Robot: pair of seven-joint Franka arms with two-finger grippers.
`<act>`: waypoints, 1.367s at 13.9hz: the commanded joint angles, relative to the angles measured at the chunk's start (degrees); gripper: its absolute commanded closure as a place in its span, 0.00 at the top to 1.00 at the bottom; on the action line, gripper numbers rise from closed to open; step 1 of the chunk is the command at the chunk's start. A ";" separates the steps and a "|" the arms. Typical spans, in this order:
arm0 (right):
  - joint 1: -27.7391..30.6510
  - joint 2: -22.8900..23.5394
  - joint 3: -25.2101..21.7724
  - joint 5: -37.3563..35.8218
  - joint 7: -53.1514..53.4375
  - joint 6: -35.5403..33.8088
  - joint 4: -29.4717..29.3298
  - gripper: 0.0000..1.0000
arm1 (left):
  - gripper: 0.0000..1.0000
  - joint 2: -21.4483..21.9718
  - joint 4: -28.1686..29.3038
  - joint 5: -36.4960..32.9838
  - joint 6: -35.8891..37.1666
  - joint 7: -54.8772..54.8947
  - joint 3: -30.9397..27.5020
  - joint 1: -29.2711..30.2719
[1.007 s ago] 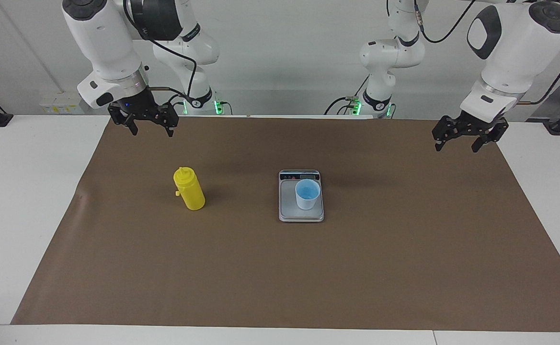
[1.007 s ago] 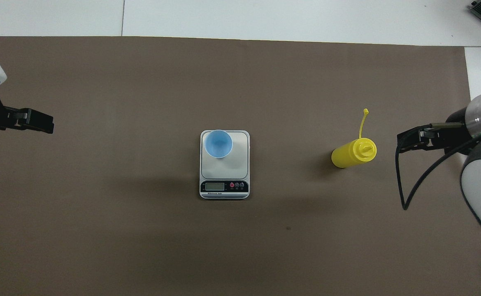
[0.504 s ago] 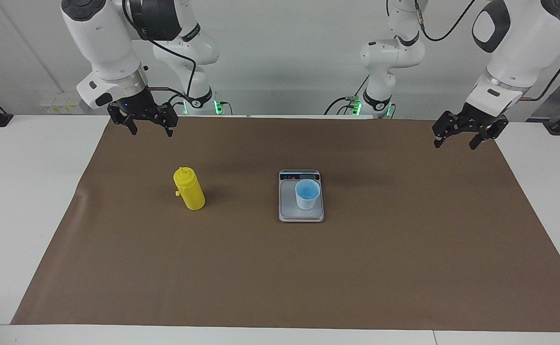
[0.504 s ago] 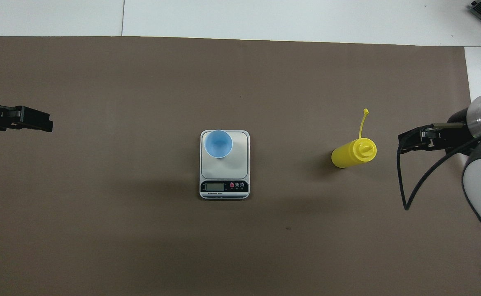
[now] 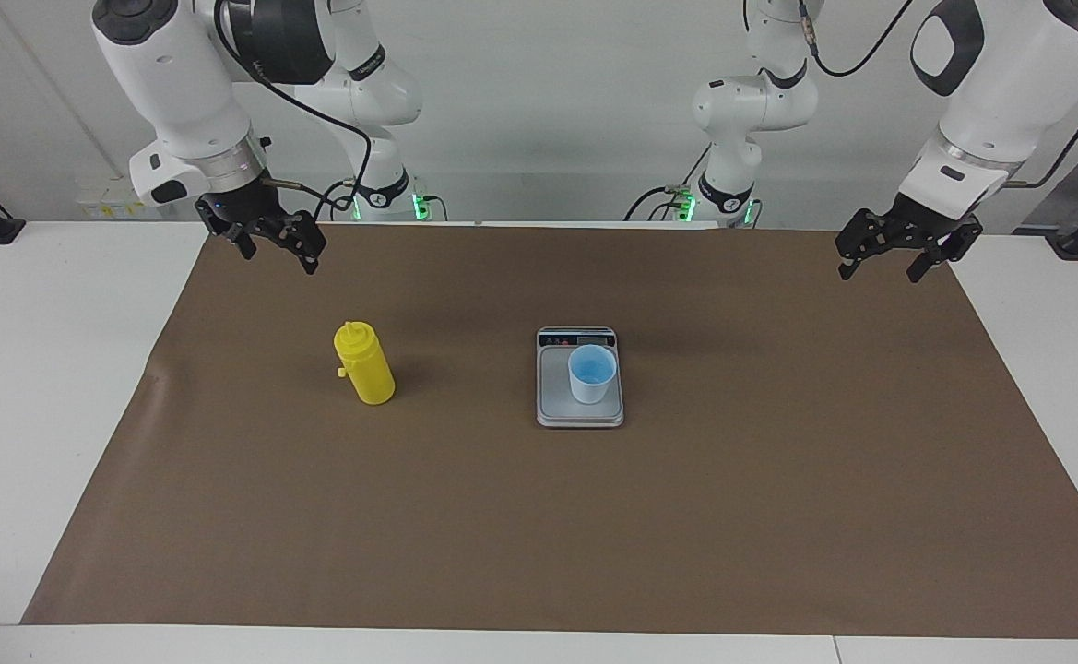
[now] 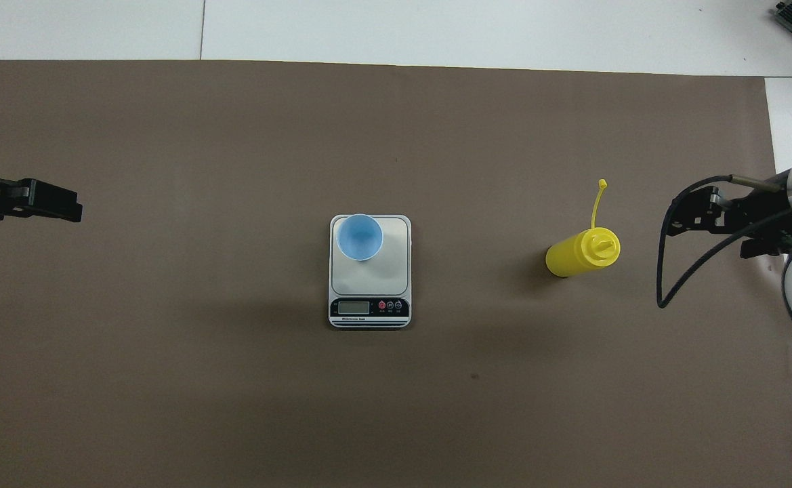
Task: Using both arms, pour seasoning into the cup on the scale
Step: 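Reach the right gripper to the yellow bottle and grasp it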
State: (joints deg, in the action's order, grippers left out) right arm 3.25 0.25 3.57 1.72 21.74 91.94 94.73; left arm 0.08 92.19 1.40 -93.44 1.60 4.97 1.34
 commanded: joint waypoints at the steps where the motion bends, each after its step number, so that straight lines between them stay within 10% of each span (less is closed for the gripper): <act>1: 2.02 2.12 0.30 3.28 5.14 3.06 0.54 1.00 | 1.00 1.51 1.06 -0.61 0.89 0.07 0.48 0.34; 19: 9.58 21.38 0.21 27.89 33.28 12.20 1.49 1.00 | 1.00 1.51 1.06 -0.70 0.89 0.07 0.48 0.86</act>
State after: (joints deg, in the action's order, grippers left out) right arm 12.45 21.51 3.37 26.99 53.81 102.66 93.85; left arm 0.19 92.21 1.40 -93.35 1.60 4.95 1.36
